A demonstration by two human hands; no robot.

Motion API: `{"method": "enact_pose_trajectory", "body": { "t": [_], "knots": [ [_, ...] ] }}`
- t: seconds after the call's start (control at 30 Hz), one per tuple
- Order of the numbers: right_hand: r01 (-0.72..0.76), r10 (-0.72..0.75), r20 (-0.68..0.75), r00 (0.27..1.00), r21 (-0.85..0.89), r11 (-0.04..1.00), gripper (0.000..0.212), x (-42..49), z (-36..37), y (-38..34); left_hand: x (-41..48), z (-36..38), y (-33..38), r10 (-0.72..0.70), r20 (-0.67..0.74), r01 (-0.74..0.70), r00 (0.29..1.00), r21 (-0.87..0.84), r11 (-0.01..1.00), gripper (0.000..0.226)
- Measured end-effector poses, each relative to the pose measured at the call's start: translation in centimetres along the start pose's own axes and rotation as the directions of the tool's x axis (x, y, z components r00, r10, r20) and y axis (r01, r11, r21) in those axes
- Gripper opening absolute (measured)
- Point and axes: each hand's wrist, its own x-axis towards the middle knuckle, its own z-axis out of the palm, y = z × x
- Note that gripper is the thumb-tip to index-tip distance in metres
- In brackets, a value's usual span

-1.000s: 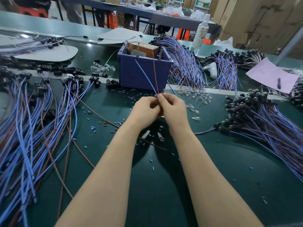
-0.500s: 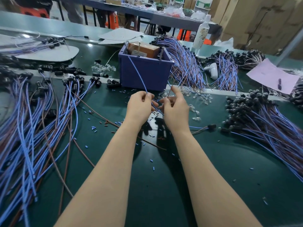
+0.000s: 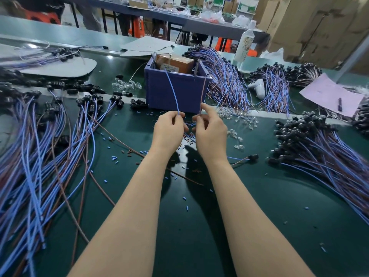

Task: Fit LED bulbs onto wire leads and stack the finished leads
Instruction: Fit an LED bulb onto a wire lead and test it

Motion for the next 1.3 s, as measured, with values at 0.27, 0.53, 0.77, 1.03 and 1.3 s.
{"method": "enact_pose_trajectory", "body": {
  "t": [0.27, 0.53, 0.77, 1.03, 1.3],
  "knots": [
    [0.015, -0.014, 0.026, 1.0, -0.031, 0.999, 0.039, 0.45, 0.44, -0.09, 0.45, 0.0, -0.29, -0.013, 0.009, 0.013, 1.0, -0.014, 1.0, 0.024],
    [0.04, -0.039, 0.04, 0.998, -0.026, 0.999, 0.041, 0.45, 0.61, -0.06, 0.49, -0.01, -0.33, -0.002, 0.021, 0.003, 1.0, -0.011, 1.0, 0.022],
    [0.081, -0.081, 0.022, 0.997, -0.038, 0.996, 0.038, 0.51, 0.6, 0.03, 0.51, -0.04, -0.2, -0.008, 0.023, 0.009, 1.0, -0.016, 1.0, 0.022],
    [0.087, -0.087, 0.016, 0.996, -0.036, 0.996, 0.038, 0.54, 0.67, 0.13, 0.23, -0.07, 0.08, -0.008, 0.029, 0.008, 1.0, 0.005, 1.0, 0.023],
    [0.074, -0.074, 0.028, 0.997, -0.011, 0.997, 0.035, 0.32, 0.48, -0.07, 0.02, -0.16, 0.36, -0.027, 0.033, 0.027, 0.999, 0.0, 1.0, 0.026]
  ]
}}
